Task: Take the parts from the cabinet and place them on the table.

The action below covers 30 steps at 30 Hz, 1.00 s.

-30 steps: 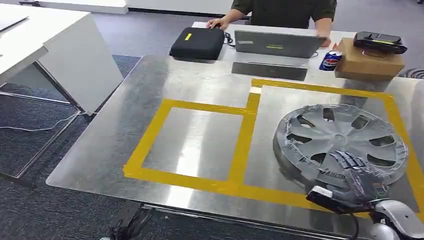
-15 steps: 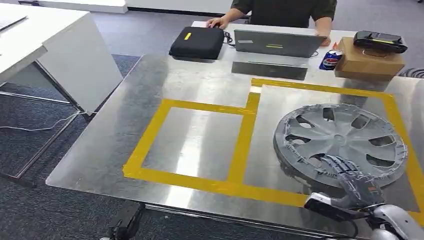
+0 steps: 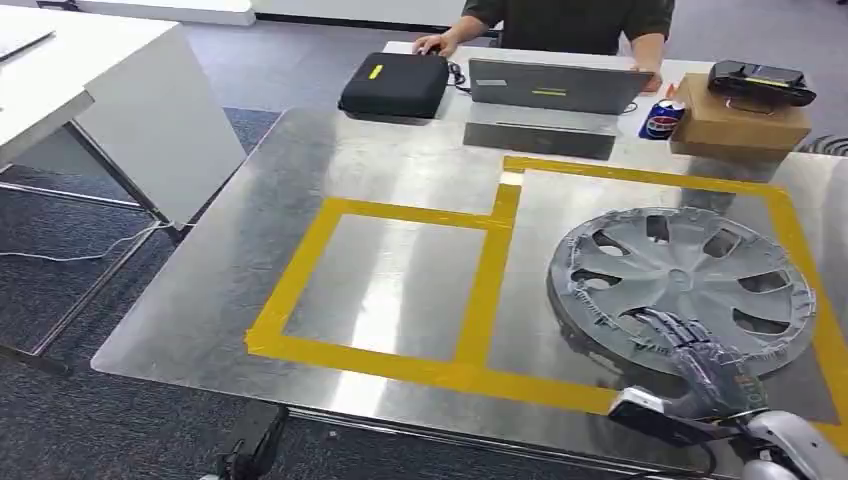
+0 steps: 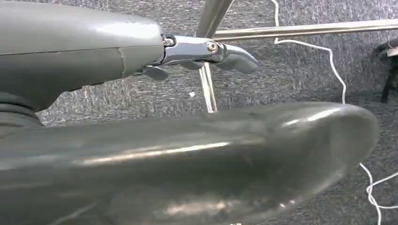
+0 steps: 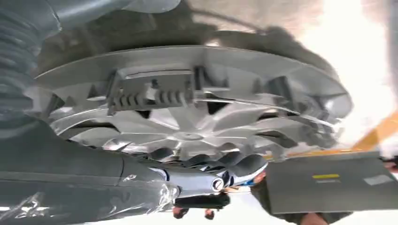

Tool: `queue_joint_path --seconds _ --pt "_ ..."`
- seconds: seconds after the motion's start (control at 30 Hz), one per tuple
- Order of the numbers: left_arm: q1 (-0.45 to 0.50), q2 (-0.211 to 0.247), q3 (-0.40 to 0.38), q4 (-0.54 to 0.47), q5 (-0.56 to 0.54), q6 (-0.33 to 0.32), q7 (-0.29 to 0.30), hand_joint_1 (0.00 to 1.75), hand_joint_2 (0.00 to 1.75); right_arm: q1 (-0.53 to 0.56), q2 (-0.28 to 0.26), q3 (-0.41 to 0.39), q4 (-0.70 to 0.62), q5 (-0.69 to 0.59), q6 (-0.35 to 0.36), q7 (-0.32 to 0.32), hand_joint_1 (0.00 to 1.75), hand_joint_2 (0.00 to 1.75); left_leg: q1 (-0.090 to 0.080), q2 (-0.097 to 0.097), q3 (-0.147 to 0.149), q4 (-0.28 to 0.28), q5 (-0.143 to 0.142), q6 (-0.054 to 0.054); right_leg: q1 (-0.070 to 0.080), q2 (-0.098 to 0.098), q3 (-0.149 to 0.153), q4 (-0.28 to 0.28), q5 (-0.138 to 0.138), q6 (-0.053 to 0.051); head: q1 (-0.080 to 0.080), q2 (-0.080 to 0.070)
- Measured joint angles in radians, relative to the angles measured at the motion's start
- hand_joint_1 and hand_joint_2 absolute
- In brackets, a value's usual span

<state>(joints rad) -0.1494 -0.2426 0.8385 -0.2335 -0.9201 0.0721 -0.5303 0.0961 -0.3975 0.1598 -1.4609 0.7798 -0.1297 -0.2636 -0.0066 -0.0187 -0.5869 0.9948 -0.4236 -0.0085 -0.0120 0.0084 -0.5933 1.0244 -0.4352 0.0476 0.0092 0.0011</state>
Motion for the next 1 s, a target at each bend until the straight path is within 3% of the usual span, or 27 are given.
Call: queue_joint_path --seconds 0.2,0.4,0.47,0.6,0.9,0.93,0.97,1.0 --pt "0.001 0.002 0.001 0.0 0.023 0.01 -0.003 0.0 0.0 0.032 0.0 0.019 -0.121 -0.036 0.018 0.01 0.0 1.75 0.0 0.0 -0.001 0.0 0.0 0.0 0.0 0.0 -0.001 0.0 0.0 0.0 0.0 0.0" --pt "0.003 0.006 0.003 0.0 0.04 0.018 -0.011 0.0 0.0 0.066 0.0 0.043 -0.253 -0.019 -0.009 0.027 0.0 1.75 0.0 0.0 -0.001 0.0 0.0 0.0 0.0 0.001 -0.001 0.0 0.0 0.0 0.0 0.0" --pt "0.003 0.006 0.004 0.0 0.066 0.033 -0.019 0.0 0.0 0.085 0.0 0.051 -0.291 0.003 -0.079 -0.034 0.0 1.75 0.0 0.0 -0.002 0.0 0.0 0.0 0.0 0.0 -0.002 0.0 0.0 0.0 0.0 0.0" --pt "0.007 0.011 0.018 0.0 0.095 0.042 -0.04 0.0 0.0 0.163 0.0 0.127 -0.451 0.087 -0.181 0.026 0.0 1.75 0.0 0.0 -0.001 0.0 -0.003 -0.003 0.0 0.001 -0.002 0.0 -0.002 -0.002 0.0 0.0" --pt "0.012 0.018 0.046 0.0 0.131 0.058 -0.057 0.0 0.0 0.226 -0.004 0.266 -0.585 0.184 -0.37 0.079 0.0 1.75 0.001 0.0 -0.001 0.0 -0.005 -0.002 0.001 0.002 -0.001 0.0 -0.005 -0.002 0.0 0.0" --pt "0.012 0.018 0.049 0.0 0.138 0.059 -0.058 0.0 0.0 0.233 -0.006 0.274 -0.593 0.194 -0.392 0.094 0.0 0.0 0.001 0.0 -0.001 0.0 -0.005 -0.002 0.001 0.002 -0.001 0.0 -0.005 -0.002 0.0 0.0" --pt "0.014 0.019 0.052 0.0 0.144 0.06 -0.061 0.0 0.0 0.24 -0.007 0.277 -0.599 0.194 -0.411 0.108 0.0 0.0 0.0 0.0 -0.002 0.001 -0.006 -0.001 0.0 0.002 0.0 -0.002 -0.005 -0.001 0.0 0.0" --pt "0.016 0.023 0.057 0.0 0.149 0.06 -0.063 0.0 0.0 0.247 -0.007 0.282 -0.604 0.186 -0.438 0.123 0.0 0.0 -0.003 0.0 -0.002 0.004 -0.011 0.013 -0.005 0.002 0.003 -0.009 0.0 0.007 -0.001 0.0"
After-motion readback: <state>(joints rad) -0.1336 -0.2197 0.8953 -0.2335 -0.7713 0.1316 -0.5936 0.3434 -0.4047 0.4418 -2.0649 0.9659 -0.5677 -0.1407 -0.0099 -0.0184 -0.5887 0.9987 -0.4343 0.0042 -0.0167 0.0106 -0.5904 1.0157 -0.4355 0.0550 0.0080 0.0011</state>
